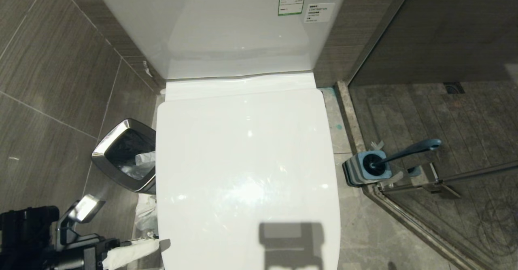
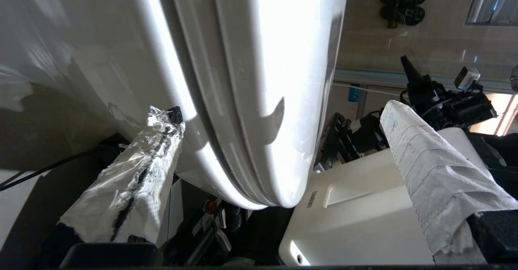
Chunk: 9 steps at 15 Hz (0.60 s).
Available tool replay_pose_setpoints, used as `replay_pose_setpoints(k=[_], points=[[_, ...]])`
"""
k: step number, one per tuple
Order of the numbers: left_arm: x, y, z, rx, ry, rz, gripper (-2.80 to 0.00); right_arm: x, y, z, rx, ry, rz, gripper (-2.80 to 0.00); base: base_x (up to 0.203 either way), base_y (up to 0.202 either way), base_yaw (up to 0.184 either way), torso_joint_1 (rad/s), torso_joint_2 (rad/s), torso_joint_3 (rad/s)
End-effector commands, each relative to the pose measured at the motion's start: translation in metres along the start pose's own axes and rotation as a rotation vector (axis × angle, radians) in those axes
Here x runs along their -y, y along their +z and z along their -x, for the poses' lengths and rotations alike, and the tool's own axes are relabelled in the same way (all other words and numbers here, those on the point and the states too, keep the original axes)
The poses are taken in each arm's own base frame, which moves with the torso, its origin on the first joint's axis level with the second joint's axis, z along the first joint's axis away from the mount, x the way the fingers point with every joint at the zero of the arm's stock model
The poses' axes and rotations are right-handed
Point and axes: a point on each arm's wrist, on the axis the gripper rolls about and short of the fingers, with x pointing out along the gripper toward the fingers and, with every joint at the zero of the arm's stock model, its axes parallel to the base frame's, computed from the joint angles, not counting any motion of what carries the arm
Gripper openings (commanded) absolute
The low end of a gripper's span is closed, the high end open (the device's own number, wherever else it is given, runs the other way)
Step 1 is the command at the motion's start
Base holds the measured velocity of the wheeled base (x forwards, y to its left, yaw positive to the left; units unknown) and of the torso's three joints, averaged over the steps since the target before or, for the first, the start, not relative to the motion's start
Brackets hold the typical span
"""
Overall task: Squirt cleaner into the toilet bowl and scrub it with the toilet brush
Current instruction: Use the left hand to lift the toilet lid slightly
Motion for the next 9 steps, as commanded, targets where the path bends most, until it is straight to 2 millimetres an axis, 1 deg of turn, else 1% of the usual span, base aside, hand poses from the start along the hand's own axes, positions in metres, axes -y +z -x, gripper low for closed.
replay_pose_setpoints(k=[1, 5, 9], points=[[0.0052, -0.0009, -0.0013, -0.007, -0.016, -0.015, 0.0, 0.0, 0.0, -0.0001, -0.001, 0.001, 0.001, -2.8, 0.0, 0.0, 0.0, 0.0, 0.0, 0.0], [0.0058, -0.004, -0.0067, -0.032, -0.031, -0.007, 0.0, 0.0, 0.0, -0.0001, -0.001, 0.0, 0.001, -2.8, 0.0, 0.0, 0.0, 0.0, 0.0, 0.0], [0.0021, -0.0047, -0.008, -0.037, -0.024, -0.004, 0.0, 0.0, 0.0, -0.0001, -0.001, 0.0, 0.001, -2.8, 0.0, 0.0, 0.0, 0.0, 0.0, 0.0]])
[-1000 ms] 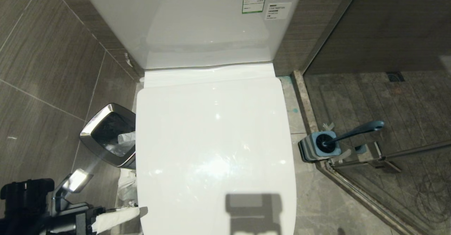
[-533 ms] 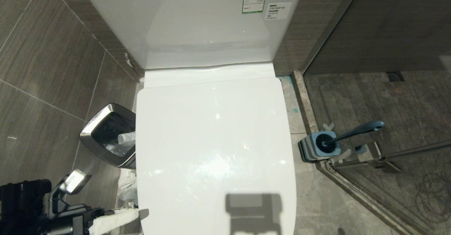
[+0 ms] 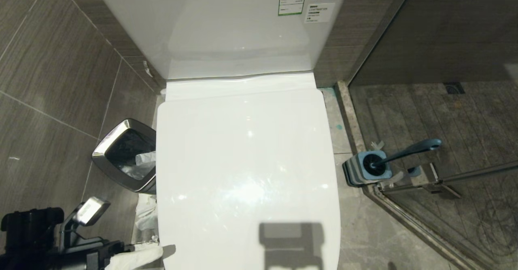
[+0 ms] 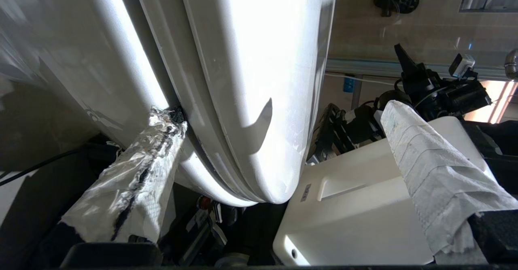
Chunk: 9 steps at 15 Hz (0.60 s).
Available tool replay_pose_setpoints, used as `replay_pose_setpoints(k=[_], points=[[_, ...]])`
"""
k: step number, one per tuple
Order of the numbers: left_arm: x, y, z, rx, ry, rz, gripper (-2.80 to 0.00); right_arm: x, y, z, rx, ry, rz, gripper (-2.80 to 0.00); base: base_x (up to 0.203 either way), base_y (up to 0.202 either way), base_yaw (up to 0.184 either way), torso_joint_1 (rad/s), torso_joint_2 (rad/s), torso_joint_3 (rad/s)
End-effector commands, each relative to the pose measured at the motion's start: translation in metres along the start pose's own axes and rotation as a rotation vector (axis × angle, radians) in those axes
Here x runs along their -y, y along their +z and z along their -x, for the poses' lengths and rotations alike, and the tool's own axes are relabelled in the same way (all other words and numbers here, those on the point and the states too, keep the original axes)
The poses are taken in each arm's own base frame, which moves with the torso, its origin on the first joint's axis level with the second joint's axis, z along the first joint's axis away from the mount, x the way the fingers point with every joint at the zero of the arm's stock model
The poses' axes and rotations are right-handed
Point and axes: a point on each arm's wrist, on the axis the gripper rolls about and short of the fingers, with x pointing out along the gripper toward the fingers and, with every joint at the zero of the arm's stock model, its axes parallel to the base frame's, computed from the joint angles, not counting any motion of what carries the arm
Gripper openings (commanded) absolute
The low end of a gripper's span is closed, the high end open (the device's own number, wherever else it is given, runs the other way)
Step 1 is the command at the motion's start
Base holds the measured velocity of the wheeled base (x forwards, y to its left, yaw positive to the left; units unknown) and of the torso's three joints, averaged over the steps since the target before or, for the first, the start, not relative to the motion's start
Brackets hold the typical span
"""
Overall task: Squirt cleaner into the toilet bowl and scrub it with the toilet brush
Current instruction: Use the left hand to lift the toilet lid slightly
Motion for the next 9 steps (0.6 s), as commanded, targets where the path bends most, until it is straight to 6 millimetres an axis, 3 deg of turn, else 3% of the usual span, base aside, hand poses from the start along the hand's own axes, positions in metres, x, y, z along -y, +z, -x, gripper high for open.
replay_pose_setpoints(k=[1, 9], points=[[-0.0024, -0.0009, -0.0006, -0.003, 0.002, 0.008, 0.0, 0.0, 0.0, -0.0001, 0.0, 0.002, 0.001, -2.8, 0.0, 0.0, 0.0, 0.0, 0.0, 0.0], [-0.0059, -0.0058, -0.0007, -0.007, 0.022, 0.018, 0.0, 0.0, 0.0, -0.0001, 0.0, 0.001, 0.001, -2.8, 0.0, 0.0, 0.0, 0.0, 0.0, 0.0]])
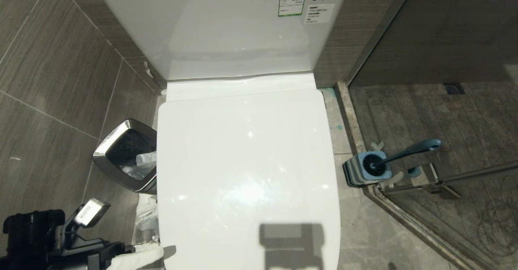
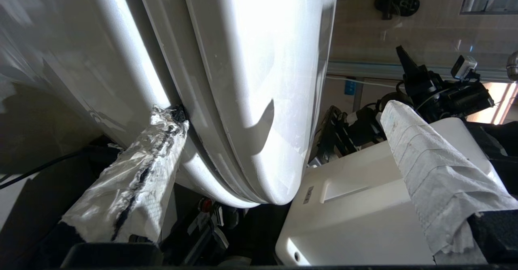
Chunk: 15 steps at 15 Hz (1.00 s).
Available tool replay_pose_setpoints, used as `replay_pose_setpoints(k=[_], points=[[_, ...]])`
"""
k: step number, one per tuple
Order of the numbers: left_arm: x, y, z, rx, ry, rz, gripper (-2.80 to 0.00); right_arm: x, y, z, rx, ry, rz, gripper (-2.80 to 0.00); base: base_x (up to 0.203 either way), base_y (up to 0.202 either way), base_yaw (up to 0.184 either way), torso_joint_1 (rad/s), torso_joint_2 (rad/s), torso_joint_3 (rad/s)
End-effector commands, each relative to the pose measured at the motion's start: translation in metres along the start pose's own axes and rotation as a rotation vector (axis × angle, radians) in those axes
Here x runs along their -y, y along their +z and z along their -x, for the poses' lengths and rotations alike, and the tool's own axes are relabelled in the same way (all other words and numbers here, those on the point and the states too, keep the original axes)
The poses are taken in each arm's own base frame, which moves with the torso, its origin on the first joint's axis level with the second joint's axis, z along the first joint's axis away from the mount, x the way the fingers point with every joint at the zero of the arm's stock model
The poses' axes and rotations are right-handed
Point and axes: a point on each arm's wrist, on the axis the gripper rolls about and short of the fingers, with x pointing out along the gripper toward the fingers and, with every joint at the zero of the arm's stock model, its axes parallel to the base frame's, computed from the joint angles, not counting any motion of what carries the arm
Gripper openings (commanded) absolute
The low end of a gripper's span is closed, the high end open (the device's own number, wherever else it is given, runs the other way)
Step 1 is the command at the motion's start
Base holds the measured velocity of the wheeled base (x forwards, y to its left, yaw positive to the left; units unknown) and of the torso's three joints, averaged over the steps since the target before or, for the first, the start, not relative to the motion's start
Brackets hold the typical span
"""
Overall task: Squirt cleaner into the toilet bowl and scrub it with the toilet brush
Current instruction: Use the left hand to lift the toilet lid slightly
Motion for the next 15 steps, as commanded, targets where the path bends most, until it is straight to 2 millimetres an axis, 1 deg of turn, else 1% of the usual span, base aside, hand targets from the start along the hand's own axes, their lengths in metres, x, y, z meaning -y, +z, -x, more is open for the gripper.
replay_pose_setpoints(k=[1, 5, 10, 15], points=[[-0.001, -0.0023, 0.0001, -0.002, -0.004, 0.015, 0.0, 0.0, 0.0, -0.0001, -0.001, 0.0, 0.001, -2.8, 0.0, 0.0, 0.0, 0.0, 0.0, 0.0], [-0.0024, -0.0022, 0.0029, 0.01, 0.013, 0.014, 0.0, 0.0, 0.0, -0.0001, -0.001, 0.0, 0.001, -2.8, 0.0, 0.0, 0.0, 0.0, 0.0, 0.0], [-0.0007, -0.0028, 0.0012, 0.002, 0.033, -0.054, 0.0, 0.0, 0.0, -0.0001, -0.001, 0.0, 0.001, -2.8, 0.0, 0.0, 0.0, 0.0, 0.0, 0.0], [0.0007, -0.0036, 0.0014, 0.008, 0.044, -0.081, 0.0, 0.0, 0.0, -0.0001, -0.001, 0.002, 0.001, -2.8, 0.0, 0.0, 0.0, 0.0, 0.0, 0.0]])
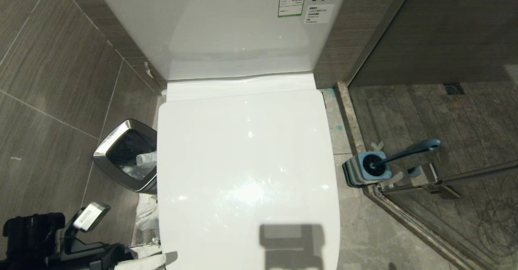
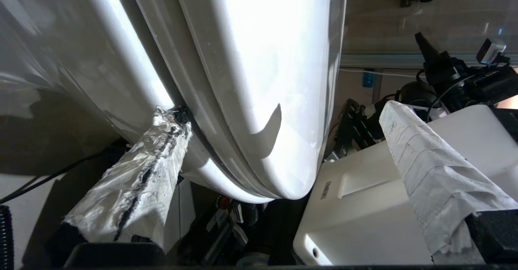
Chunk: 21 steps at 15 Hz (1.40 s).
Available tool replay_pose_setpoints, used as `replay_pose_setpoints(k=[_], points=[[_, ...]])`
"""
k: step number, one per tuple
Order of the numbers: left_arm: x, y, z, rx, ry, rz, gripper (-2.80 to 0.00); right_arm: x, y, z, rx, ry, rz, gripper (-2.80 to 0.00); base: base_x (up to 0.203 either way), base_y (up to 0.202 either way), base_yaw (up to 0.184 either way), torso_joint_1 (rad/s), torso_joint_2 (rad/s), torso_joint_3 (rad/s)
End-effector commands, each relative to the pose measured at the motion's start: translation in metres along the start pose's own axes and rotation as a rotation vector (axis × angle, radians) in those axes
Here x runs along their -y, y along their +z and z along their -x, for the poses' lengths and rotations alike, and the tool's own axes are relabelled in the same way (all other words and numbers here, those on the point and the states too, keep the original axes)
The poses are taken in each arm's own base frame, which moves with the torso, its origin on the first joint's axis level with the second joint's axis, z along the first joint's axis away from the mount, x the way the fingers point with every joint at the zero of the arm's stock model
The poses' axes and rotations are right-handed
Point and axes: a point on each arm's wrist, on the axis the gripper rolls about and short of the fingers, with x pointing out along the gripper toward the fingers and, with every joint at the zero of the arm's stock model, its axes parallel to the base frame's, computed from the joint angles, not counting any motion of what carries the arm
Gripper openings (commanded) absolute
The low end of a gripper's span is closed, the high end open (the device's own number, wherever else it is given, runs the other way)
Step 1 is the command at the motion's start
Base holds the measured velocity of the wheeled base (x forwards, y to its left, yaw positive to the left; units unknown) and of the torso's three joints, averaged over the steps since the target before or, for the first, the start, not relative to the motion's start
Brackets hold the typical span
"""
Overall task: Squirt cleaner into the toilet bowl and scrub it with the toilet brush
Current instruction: Use the left hand to lift the toilet lid slightly
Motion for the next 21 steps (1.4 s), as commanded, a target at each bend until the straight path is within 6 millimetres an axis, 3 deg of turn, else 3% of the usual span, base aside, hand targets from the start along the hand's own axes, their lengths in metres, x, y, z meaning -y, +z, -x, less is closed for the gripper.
replay_pose_setpoints(k=[1, 15, 21], points=[[0.0003, -0.0011, 0.0004, 0.002, 0.007, -0.005, 0.0, 0.0, 0.0, -0.0001, 0.0, 0.001, 0.0, -2.8, 0.0, 0.0, 0.0, 0.0, 0.0, 0.0], [0.0016, -0.0078, 0.0013, -0.005, 0.013, 0.025, 0.0, 0.0, 0.0, -0.0001, -0.001, 0.001, 0.0, -2.8, 0.0, 0.0, 0.0, 0.0, 0.0, 0.0], [0.0029, -0.0002, 0.0024, 0.02, 0.023, -0.029, 0.0, 0.0, 0.0, -0.0001, 0.0, 0.001, 0.0, -2.8, 0.0, 0.0, 0.0, 0.0, 0.0, 0.0]])
